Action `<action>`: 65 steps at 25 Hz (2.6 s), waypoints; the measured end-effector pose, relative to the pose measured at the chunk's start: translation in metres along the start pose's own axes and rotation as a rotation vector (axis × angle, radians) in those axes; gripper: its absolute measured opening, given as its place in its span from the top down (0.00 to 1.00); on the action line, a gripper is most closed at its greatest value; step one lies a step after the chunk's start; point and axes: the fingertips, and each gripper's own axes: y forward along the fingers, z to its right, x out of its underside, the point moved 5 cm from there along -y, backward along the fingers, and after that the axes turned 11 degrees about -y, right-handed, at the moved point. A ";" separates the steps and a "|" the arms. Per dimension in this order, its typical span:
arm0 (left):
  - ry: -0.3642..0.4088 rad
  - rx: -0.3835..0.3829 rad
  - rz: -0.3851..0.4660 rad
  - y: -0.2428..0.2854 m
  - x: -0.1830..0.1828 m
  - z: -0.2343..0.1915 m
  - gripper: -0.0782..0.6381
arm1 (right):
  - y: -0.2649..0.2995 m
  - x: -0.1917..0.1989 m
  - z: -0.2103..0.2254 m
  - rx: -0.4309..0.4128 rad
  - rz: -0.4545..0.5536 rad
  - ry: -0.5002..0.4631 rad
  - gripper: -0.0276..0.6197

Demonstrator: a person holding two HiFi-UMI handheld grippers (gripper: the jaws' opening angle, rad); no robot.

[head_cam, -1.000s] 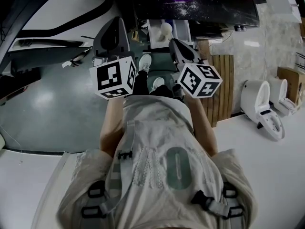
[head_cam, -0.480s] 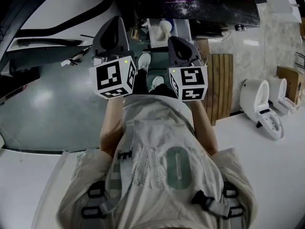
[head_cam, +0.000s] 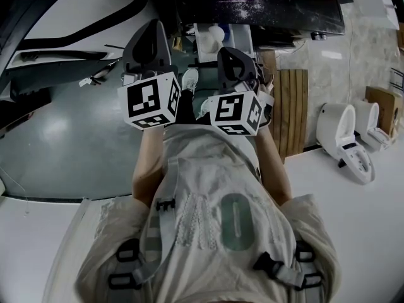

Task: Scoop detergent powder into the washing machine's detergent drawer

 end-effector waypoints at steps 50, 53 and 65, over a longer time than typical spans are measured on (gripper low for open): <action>0.066 0.065 0.061 0.006 -0.038 0.030 0.86 | -0.016 0.007 0.082 -0.275 0.390 0.971 0.94; 0.086 0.085 0.070 0.011 -0.045 0.038 0.86 | -0.015 0.008 0.096 -0.314 0.494 1.219 0.94; 0.092 0.154 0.061 0.024 -0.040 0.069 0.86 | -0.025 0.028 0.120 -0.291 0.772 1.776 0.94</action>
